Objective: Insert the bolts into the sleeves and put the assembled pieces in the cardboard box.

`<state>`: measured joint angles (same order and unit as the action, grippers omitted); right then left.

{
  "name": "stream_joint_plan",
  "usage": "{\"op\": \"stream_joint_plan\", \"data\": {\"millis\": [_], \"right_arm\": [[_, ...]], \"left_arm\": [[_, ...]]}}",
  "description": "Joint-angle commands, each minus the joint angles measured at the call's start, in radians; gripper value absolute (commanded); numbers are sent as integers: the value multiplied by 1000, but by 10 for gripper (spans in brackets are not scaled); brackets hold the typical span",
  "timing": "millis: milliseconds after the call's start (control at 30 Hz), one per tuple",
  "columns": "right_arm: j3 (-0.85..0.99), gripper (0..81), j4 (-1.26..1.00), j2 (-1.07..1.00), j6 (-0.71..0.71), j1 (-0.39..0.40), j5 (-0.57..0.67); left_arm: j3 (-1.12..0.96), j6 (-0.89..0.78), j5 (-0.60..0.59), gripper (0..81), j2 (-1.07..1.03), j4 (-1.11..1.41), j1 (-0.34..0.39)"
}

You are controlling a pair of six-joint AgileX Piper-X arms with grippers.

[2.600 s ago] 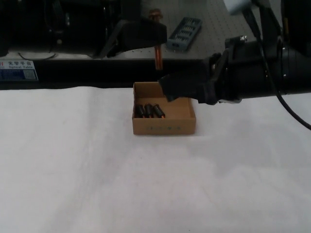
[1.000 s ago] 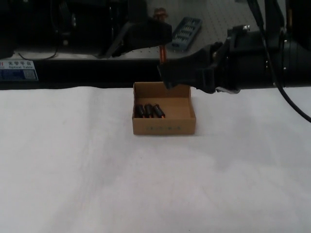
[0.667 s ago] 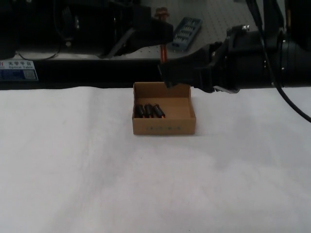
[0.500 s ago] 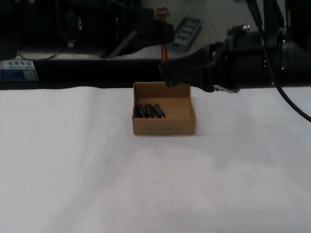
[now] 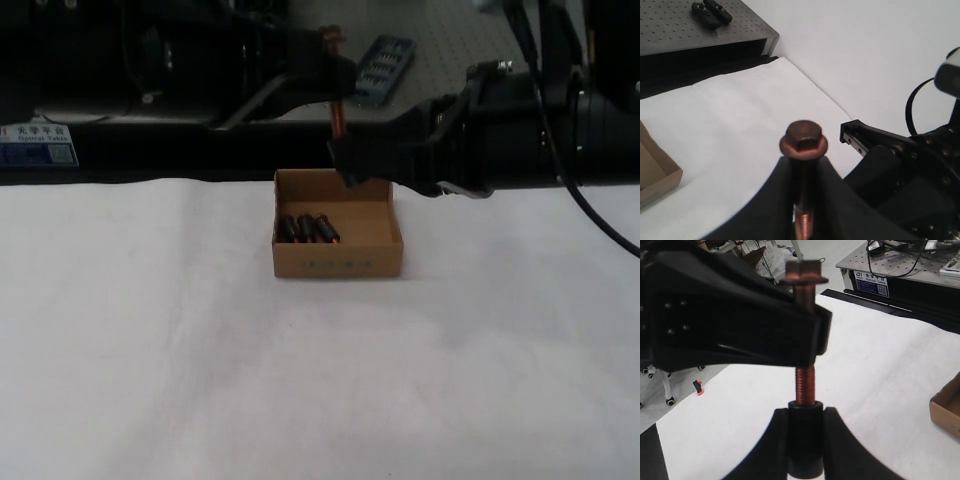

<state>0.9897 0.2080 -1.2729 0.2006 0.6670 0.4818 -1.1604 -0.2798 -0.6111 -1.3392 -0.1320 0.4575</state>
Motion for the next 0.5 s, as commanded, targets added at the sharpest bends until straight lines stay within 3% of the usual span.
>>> {"op": "stream_joint_plan", "data": {"millis": [0, 467], "right_arm": [[14, 25, -43, 4, 2, -19, -46], [14, 25, -107, 4, 2, -19, -8]], "left_arm": [[-1, 30, 47, 6, 8, -38, -20], [-1, 30, 45, 6, 8, -38, -44]]}}
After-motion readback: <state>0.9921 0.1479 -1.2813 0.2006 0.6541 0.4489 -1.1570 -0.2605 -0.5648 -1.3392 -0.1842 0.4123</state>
